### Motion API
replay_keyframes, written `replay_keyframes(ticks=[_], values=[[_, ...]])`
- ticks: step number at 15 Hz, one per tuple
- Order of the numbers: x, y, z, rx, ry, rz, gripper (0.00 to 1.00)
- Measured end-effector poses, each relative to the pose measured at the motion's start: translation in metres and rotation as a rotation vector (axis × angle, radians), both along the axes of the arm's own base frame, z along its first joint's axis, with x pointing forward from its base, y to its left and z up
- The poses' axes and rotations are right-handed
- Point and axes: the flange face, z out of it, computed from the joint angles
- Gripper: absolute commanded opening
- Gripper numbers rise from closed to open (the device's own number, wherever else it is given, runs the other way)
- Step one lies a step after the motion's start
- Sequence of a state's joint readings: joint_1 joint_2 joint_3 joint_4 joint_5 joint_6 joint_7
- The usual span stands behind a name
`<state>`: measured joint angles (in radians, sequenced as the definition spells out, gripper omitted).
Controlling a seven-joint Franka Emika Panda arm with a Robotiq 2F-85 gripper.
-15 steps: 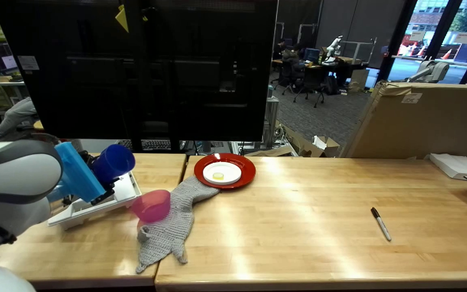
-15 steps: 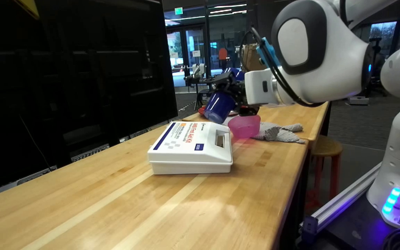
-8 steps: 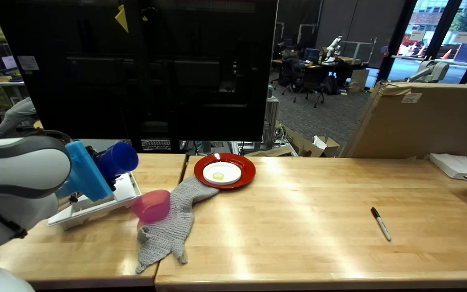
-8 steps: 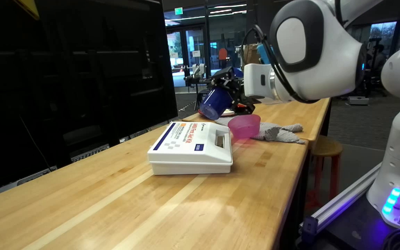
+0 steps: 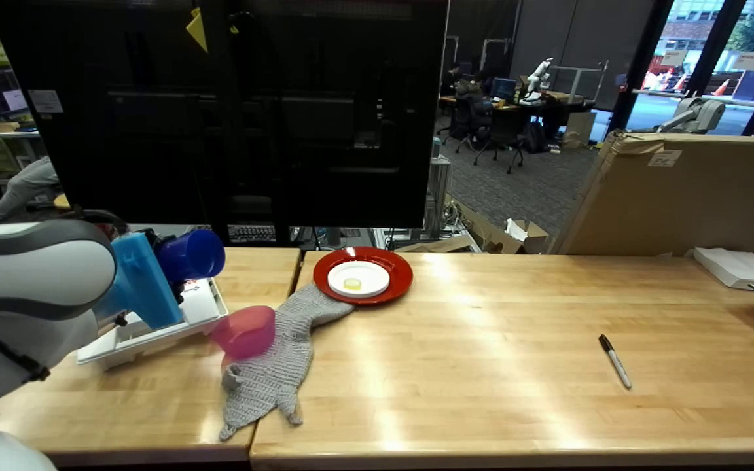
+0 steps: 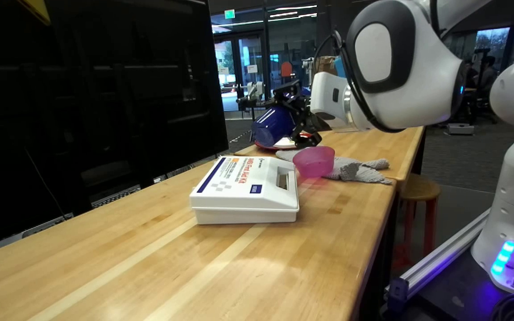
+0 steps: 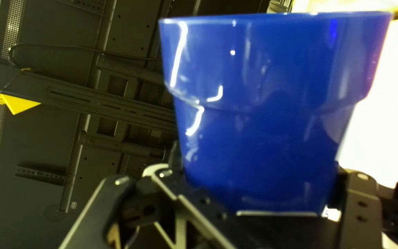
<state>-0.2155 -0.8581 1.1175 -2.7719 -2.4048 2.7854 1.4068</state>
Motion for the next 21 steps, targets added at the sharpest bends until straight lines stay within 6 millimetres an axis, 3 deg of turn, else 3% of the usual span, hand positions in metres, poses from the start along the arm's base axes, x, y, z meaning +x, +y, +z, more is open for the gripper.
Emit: replay_keyframes(ticks=[21], values=[[0.013, -0.010, 0.006, 0.334, 0.008, -0.084, 0.58]])
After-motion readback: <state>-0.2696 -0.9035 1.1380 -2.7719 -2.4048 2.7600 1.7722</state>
